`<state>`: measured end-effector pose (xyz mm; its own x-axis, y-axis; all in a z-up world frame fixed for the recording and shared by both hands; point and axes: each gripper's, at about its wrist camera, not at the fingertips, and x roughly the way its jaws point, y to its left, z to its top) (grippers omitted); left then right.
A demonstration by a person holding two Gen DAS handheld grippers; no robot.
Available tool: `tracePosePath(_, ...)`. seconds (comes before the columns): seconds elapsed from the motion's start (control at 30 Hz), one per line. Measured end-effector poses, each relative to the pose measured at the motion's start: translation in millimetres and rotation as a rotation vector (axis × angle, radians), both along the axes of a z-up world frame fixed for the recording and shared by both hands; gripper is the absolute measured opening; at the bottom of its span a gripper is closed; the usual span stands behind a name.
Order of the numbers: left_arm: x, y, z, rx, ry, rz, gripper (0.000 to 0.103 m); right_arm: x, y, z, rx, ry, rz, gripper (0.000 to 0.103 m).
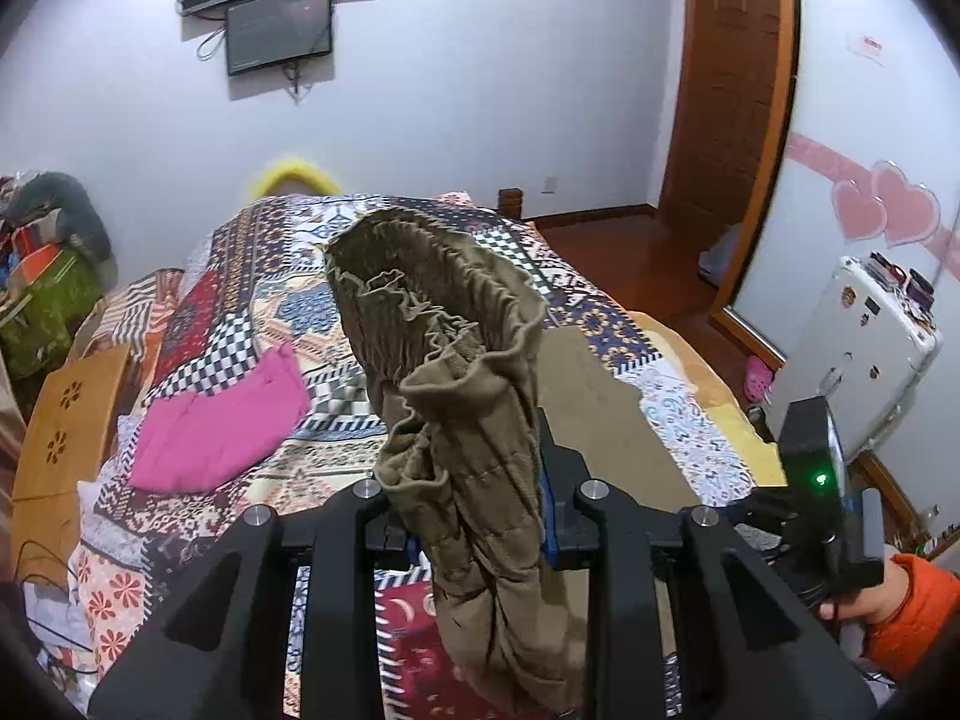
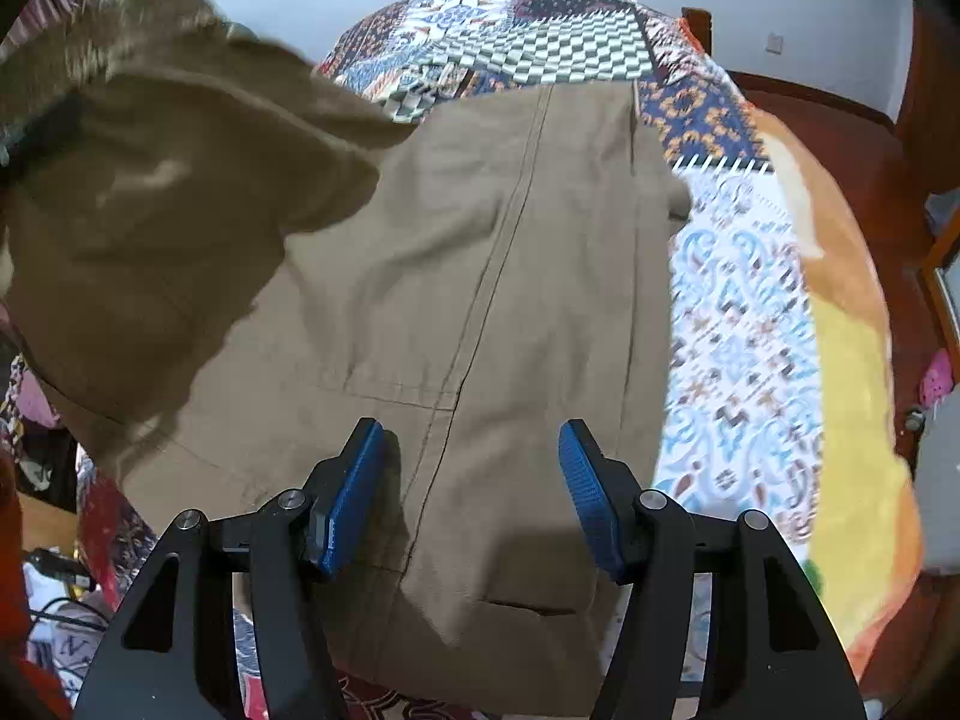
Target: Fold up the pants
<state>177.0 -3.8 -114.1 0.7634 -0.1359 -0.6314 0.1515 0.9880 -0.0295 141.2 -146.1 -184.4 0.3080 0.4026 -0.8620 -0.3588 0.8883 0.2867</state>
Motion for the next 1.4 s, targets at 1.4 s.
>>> tracePosePath(1.4,17,-124,-74,-0.056,0.377,-0.295,0.06,-14,-102,72,0.06,-0.214,-0.234,0.057)
